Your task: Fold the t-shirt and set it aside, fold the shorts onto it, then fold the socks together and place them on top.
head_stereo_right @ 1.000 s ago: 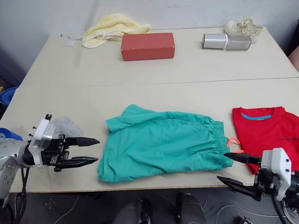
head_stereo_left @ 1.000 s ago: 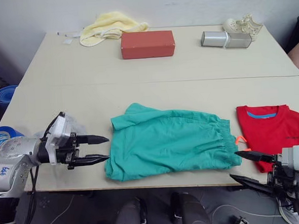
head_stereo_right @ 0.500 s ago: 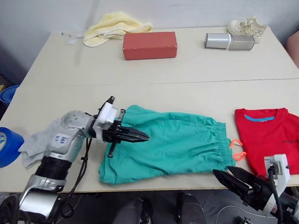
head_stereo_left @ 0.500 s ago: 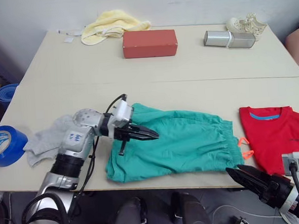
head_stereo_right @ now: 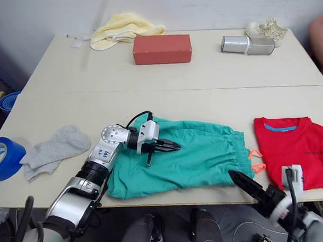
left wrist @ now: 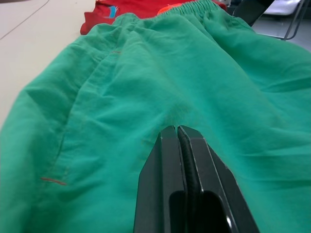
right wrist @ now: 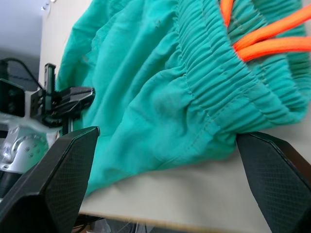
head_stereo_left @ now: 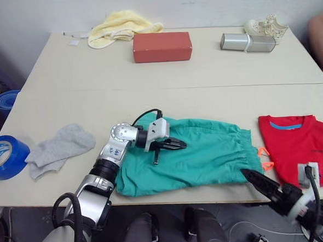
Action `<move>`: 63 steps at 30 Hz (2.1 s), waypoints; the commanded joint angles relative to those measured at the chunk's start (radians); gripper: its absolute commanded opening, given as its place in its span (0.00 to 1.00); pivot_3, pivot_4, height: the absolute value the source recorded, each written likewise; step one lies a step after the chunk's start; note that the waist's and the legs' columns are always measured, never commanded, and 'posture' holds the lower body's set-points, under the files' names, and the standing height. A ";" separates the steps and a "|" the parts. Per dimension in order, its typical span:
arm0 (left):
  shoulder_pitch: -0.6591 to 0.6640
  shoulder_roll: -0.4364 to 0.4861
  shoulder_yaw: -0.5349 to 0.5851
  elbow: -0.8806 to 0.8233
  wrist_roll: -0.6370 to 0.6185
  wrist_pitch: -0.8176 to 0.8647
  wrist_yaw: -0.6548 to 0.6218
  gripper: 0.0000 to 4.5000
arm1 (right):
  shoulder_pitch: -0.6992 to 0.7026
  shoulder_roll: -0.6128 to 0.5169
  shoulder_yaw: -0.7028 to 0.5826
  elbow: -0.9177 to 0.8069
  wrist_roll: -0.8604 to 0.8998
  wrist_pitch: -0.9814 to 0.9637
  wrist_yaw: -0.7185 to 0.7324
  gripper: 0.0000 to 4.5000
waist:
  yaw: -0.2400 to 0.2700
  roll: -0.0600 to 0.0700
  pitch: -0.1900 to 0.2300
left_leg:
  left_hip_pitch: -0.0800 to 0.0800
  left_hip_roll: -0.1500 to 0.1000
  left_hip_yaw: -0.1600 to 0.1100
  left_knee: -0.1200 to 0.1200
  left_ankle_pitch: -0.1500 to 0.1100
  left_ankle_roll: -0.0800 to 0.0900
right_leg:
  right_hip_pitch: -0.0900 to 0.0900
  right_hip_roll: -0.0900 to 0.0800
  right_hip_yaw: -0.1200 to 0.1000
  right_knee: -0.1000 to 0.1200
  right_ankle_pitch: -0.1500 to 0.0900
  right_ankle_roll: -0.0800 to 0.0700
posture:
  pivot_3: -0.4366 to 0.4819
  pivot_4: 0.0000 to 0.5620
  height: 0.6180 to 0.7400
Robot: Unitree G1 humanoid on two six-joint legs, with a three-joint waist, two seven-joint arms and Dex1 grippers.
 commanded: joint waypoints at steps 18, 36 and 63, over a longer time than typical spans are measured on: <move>0.028 -0.012 0.010 0.009 0.065 0.009 0.064 0.01 | -0.276 0.171 0.132 0.081 -0.173 -0.030 -0.170 1.00 | -0.008 -0.006 -0.003 | 0.001 0.000 0.000 0.001 0.002 0.001 | 0.001 0.000 0.000 0.001 0.003 0.000 | 0.48 0.27 1.00; 0.056 -0.003 0.007 0.005 0.082 0.011 0.078 0.01 | -0.285 0.186 0.124 0.074 0.053 -0.081 -0.315 1.00 | -0.004 -0.003 -0.005 | 0.000 0.000 0.000 0.000 0.001 0.003 | 0.001 -0.001 0.000 -0.002 0.004 0.001 | 0.48 0.27 1.00; 0.047 0.010 0.069 0.025 0.064 0.002 0.126 0.00 | -0.501 0.336 0.178 0.187 -0.626 -0.217 -0.052 0.01 | -0.021 -0.003 -0.006 | 0.000 0.000 0.000 0.000 0.003 0.002 | 0.001 -0.001 0.000 -0.001 0.004 0.000 | 0.48 0.27 1.00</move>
